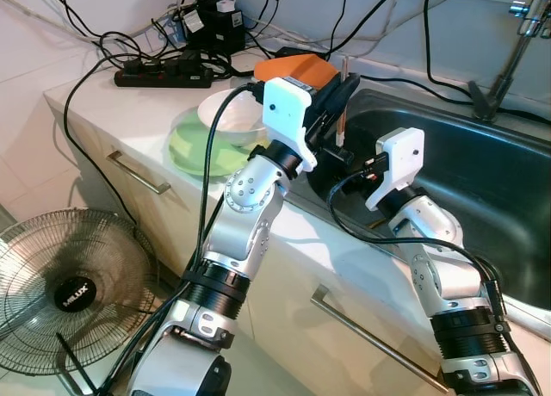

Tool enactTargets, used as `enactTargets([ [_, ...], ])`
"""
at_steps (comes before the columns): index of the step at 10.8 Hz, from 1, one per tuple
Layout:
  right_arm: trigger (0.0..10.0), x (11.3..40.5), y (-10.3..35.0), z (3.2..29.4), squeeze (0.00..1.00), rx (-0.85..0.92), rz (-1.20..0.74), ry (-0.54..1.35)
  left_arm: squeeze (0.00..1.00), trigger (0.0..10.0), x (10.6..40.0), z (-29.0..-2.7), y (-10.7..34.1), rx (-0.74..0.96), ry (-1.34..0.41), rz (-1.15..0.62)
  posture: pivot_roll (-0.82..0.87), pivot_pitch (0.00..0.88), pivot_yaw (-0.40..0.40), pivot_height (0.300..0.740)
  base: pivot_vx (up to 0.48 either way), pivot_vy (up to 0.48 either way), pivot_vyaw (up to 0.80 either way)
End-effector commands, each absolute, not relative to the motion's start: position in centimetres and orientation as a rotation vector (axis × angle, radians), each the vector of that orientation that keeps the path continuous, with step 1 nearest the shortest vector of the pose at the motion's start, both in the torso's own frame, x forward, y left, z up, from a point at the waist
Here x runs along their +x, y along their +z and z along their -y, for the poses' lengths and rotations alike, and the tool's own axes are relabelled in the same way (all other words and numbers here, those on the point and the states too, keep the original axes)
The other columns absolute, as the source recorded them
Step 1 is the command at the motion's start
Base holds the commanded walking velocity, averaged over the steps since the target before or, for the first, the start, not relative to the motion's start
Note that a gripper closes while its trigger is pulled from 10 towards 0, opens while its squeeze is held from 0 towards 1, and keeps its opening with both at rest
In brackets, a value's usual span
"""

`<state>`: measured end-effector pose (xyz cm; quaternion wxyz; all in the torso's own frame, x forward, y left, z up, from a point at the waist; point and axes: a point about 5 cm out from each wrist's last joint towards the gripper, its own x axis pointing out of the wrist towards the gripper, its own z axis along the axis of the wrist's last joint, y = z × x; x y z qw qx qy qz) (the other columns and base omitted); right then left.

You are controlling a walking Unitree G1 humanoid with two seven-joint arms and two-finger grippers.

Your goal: Kitchen organization

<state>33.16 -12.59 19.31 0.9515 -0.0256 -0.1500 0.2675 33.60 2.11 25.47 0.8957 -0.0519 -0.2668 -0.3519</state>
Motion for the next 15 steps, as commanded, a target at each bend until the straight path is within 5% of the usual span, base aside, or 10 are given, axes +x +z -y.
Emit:
enactTargets([
  [1,10.0,33.2,19.8,12.3,0.00,-0.066,0.331,0.557,0.00,10.0,33.4,-2.0,25.7,-0.105,-0.749,0.558,0.10,0.000,0.038,0.740,0.000,0.000,0.00],
  [3,10.0,33.3,19.8,12.1,0.00,-0.062,0.332,0.556,0.00,10.0,33.4,-2.2,25.7,-0.106,-0.751,0.549,0.10,0.000,0.037,0.740,0.000,0.000,0.00],
  [4,6.2,33.4,19.7,12.2,0.00,-0.057,0.324,0.549,0.00,10.0,33.3,-2.1,25.8,-0.120,-0.761,0.540,0.10,0.000,0.035,0.740,0.000,0.000,0.00],
  [5,3.6,33.5,19.3,11.9,0.00,-0.055,0.314,0.549,0.00,10.0,33.2,-2.0,25.7,-0.122,-0.776,0.532,0.11,0.000,0.033,0.740,0.000,0.000,0.00],
  [6,2.7,33.5,19.3,11.8,0.00,-0.052,0.313,0.551,0.00,10.0,33.1,-2.0,25.7,-0.123,-0.780,0.529,0.11,0.000,0.033,0.740,0.000,0.000,0.00],
  [7,2.1,33.4,19.2,11.6,0.00,-0.048,0.311,0.556,0.00,10.0,33.1,-1.9,25.6,-0.127,-0.785,0.522,0.11,0.004,0.033,0.740,0.000,0.000,0.00],
  [9,3.1,33.5,18.8,11.7,0.00,-0.051,0.300,0.553,0.00,10.0,32.9,-1.7,25.4,-0.121,-0.806,0.508,0.12,0.010,0.032,0.740,0.000,0.000,0.00],
  [11,2.0,33.5,18.8,11.8,0.00,-0.050,0.300,0.544,0.00,10.0,32.8,-1.7,25.3,-0.121,-0.808,0.503,0.11,0.013,0.032,0.740,0.000,0.000,0.00],
  [12,0.0,33.5,18.8,11.7,0.00,-0.048,0.300,0.545,0.00,10.0,32.9,-1.7,25.3,-0.117,-0.807,0.498,0.11,0.015,0.033,0.740,0.000,0.000,0.00],
  [15,0.0,33.6,18.7,11.9,0.00,-0.057,0.298,0.542,0.00,10.0,33.0,-1.9,25.5,-0.111,-0.800,0.500,0.12,0.014,0.031,0.740,0.000,0.000,0.00],
])
